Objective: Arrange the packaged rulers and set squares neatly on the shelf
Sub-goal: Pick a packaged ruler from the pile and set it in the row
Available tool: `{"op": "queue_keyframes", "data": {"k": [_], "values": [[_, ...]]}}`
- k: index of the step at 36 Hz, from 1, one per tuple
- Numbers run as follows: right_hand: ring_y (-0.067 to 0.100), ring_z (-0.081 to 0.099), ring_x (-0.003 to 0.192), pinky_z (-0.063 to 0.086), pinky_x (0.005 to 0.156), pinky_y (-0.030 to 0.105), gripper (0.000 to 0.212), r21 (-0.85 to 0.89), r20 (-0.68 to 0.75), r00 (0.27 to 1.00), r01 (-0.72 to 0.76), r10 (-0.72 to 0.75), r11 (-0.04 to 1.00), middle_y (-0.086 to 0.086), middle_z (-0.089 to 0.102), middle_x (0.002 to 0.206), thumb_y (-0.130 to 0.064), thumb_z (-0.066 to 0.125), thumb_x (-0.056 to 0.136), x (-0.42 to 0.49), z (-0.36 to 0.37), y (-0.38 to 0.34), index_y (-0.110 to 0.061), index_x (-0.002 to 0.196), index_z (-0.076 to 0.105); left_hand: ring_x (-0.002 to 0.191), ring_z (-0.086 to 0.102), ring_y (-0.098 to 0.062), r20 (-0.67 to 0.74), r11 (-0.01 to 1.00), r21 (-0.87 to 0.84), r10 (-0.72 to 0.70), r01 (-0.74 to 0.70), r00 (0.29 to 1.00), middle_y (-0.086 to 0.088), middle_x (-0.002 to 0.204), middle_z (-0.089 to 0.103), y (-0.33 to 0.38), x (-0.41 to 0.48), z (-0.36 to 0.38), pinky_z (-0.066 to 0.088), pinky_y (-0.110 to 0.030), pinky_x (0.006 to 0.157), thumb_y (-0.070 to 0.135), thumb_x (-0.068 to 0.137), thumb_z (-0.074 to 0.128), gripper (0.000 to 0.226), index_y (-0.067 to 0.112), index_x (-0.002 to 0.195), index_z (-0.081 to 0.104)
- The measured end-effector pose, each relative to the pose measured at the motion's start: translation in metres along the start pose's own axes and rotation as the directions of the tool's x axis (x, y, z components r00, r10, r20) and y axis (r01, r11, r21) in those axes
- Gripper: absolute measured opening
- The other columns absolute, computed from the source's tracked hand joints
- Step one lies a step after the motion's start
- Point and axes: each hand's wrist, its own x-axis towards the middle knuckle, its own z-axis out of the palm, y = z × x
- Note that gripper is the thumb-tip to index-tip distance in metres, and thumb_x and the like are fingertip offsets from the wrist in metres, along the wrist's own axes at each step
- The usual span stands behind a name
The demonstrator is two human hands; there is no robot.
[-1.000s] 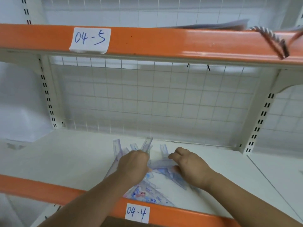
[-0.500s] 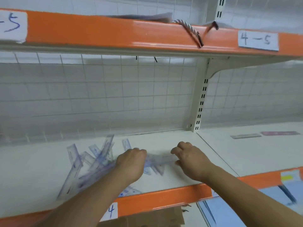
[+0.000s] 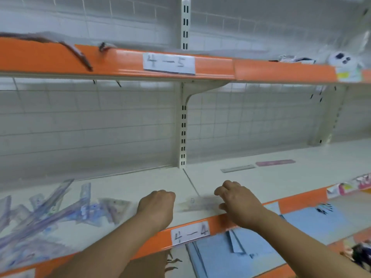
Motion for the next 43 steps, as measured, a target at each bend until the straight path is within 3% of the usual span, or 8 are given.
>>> {"op": "queue_keyframes", "data": {"k": [6,15,17,26,35,39,43], "values": [[0.023,0.046,0.113,0.039,0.086,0.030,0.040,0.005,0.010,1.000,-0.017,0.017,1.000,0.003,0.047,0.124,-0.018,0.049,0.094,-0.032,0.004,0.086,-0.020,0.134,0.044,0.108,0.056,-0.022,-0.010,0.999,-0.036,-0.012,0.011,1.000,-0.002,0.117,0.060,0.080,0.016,0.006,0.047,-0.032,0.082,0.009,0.092,0.044,0.029,0.018,0.116,0.058],[0.024,0.045,0.114,0.040,0.089,0.031,0.036,0.062,0.024,1.000,-0.016,0.014,0.998,0.003,0.047,0.124,-0.026,0.046,0.098,-0.052,0.010,0.165,-0.019,0.133,0.045,0.090,0.052,-0.018,-0.015,0.999,-0.050,-0.024,0.023,1.000,0.002,0.099,0.055,0.162,0.039,0.003,0.044,-0.030,0.074,0.010,0.091,0.044,0.026,0.018,0.111,0.058],[0.024,0.045,0.114,0.041,0.089,0.032,0.036,0.084,0.020,1.000,-0.014,0.013,0.996,0.003,0.047,0.124,-0.025,0.047,0.097,-0.051,0.013,0.175,-0.019,0.133,0.045,0.096,0.055,-0.020,-0.007,0.999,-0.031,-0.019,0.019,1.000,0.000,0.104,0.057,0.172,0.045,0.002,0.044,-0.031,0.075,0.010,0.092,0.044,0.025,0.017,0.112,0.058],[0.022,0.044,0.116,0.040,0.092,0.031,0.038,0.081,0.031,1.000,-0.006,0.003,0.997,0.002,0.045,0.126,-0.021,0.046,0.096,-0.016,0.033,0.204,-0.020,0.134,0.044,0.104,0.056,-0.025,0.018,1.000,0.019,-0.017,0.017,1.000,-0.005,0.111,0.059,0.184,0.094,0.006,0.044,-0.033,0.076,0.009,0.093,0.043,0.024,0.015,0.110,0.058],[0.023,0.044,0.118,0.039,0.094,0.032,0.040,0.050,0.043,0.999,0.005,-0.007,0.999,0.002,0.045,0.128,-0.023,0.048,0.096,0.032,0.041,0.230,-0.021,0.135,0.043,0.100,0.057,-0.023,0.016,1.000,0.018,-0.010,0.010,1.000,-0.004,0.108,0.058,0.183,0.153,0.013,0.041,-0.030,0.073,0.008,0.093,0.042,0.021,0.014,0.107,0.056],[0.024,0.044,0.118,0.039,0.094,0.031,0.039,0.063,0.060,0.998,0.019,-0.023,0.998,0.002,0.046,0.128,-0.021,0.048,0.095,0.051,0.048,0.234,-0.020,0.134,0.044,0.089,0.053,-0.020,0.026,0.999,0.035,-0.021,0.020,0.999,-0.003,0.094,0.053,0.181,0.171,0.020,0.039,-0.029,0.070,0.008,0.093,0.043,0.019,0.014,0.106,0.057],[0.024,0.046,0.119,0.040,0.093,0.030,0.040,0.092,0.069,0.994,0.076,-0.083,0.993,0.003,0.044,0.129,-0.020,0.048,0.095,0.076,0.051,0.238,-0.019,0.135,0.043,0.097,0.058,-0.021,0.038,0.998,0.033,-0.053,0.052,0.998,-0.002,0.097,0.056,0.177,0.184,0.021,0.040,-0.028,0.070,0.009,0.093,0.044,0.019,0.014,0.106,0.057]]}}
